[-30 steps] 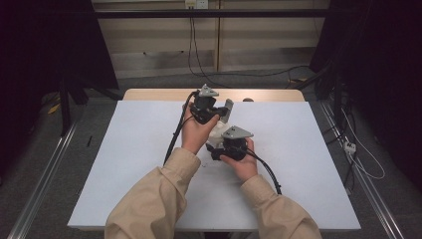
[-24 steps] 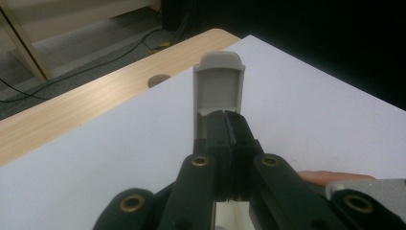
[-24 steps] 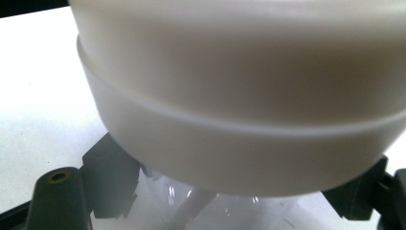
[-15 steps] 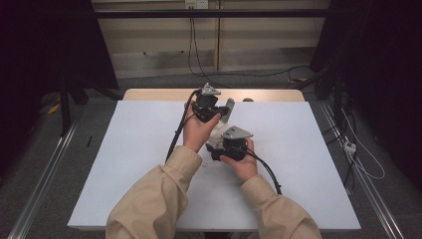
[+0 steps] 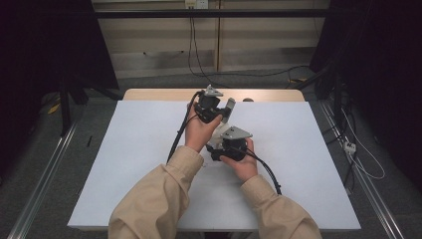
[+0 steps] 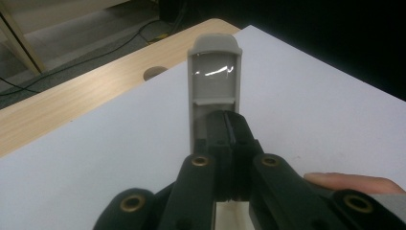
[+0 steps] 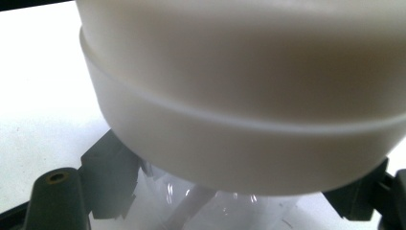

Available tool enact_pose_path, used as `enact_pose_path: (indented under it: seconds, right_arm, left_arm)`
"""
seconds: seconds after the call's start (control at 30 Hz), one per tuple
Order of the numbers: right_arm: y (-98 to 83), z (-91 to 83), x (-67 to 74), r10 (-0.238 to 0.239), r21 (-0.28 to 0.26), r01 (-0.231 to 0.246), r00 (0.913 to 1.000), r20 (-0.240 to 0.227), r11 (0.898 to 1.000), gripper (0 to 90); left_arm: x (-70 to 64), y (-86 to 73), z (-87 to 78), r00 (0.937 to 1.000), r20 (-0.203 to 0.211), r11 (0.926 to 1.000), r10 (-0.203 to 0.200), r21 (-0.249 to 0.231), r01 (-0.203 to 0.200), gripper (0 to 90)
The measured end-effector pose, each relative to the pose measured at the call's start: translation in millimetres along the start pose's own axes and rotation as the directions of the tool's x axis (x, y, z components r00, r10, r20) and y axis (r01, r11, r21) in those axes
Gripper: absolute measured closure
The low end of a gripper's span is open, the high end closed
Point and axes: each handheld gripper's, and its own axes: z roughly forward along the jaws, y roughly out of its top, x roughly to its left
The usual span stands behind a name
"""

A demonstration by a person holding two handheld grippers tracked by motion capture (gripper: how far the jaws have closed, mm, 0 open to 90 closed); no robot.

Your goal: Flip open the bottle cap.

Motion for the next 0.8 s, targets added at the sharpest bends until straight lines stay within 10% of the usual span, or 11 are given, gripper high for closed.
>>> enact_pose_path:
  seconds: [0.8]
  right_arm:
    - [0.0,0.2,0.5,-0.004,0.001,0.004,1.0,0.004,1.0,17.7]
  left_arm:
    - [5.5,-1.7,6.2,1.0,0.005,0.9997,-0.006,0.023,0.006,90.0]
